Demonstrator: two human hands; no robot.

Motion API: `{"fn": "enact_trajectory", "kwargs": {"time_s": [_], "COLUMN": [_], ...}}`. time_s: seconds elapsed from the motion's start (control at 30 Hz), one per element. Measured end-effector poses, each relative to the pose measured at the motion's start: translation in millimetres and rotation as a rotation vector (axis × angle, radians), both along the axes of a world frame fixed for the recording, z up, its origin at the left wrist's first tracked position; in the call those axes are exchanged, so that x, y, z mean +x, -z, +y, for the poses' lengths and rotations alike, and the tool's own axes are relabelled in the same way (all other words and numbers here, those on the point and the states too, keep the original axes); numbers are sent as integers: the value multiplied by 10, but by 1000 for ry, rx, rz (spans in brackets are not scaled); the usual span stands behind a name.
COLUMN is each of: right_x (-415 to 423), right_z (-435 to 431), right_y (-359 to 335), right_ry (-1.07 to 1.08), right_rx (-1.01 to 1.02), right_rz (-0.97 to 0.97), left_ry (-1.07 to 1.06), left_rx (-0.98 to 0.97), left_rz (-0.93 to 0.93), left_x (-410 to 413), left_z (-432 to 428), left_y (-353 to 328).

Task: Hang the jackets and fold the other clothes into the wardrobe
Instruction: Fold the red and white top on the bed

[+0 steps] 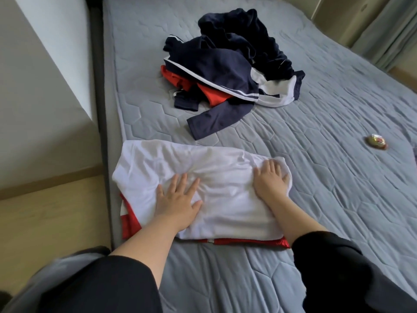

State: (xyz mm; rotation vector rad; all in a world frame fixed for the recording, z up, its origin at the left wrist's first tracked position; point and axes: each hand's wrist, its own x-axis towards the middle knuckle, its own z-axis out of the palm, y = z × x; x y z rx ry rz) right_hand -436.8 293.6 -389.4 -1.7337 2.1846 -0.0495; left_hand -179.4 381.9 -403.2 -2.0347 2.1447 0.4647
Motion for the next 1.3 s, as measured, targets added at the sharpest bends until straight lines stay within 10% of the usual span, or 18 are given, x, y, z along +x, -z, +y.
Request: {"fn": "enact_trajectory", "kwargs": {"time_s": [0.17,0.5,0.77,1.3], "right_x": [784,1520,1515,1475], "right_z": [-1,381,355,359], "right_y": [-189,257,281,209], "right_ry": [-161,-388,-373,-404], "right_rx": [-283,-235,-265,-232], "right_rz": [-45,-76,-94,-165], "left_ry": [-81,-497,-1032,-868], "left_rx": [-230,55,-181,158], "left_rz": [19,57,611,772], "left_x": [122,1042,1262,1289], "left_z": [-93,-193,-402,-296], "left_y": [-169,-120,-365,-624]}}
